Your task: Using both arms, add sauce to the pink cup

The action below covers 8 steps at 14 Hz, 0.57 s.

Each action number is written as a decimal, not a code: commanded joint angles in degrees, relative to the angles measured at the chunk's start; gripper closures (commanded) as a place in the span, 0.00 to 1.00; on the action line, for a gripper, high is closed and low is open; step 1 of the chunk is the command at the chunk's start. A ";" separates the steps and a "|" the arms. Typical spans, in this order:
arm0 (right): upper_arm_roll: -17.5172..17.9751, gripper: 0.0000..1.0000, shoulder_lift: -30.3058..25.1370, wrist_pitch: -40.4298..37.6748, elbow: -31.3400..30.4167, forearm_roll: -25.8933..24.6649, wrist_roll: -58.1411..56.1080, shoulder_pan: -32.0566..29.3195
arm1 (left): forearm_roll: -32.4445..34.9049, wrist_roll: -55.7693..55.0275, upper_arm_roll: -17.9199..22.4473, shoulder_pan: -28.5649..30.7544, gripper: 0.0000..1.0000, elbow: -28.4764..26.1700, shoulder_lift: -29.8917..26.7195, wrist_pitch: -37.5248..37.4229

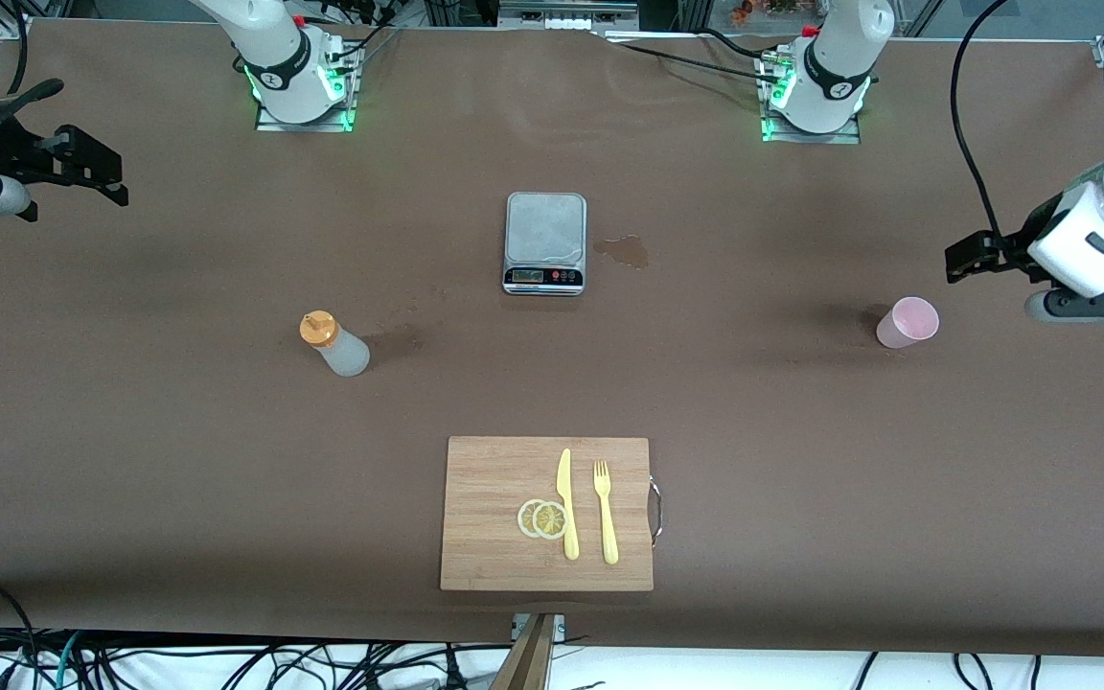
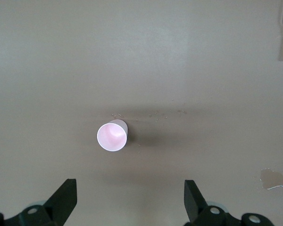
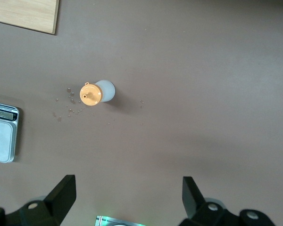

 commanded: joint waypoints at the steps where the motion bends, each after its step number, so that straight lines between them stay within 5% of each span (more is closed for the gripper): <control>1: 0.25 0.00 -1.29 -0.40 -1.13 0.46 -1.13 -0.19 | -1.48 2.33 -0.05 0.38 0.00 1.73 0.90 -1.07; 8: -0.28 0.00 -0.86 0.39 -1.13 0.46 -1.22 -0.19 | -5.69 19.56 -0.05 12.76 0.03 -4.92 1.51 2.86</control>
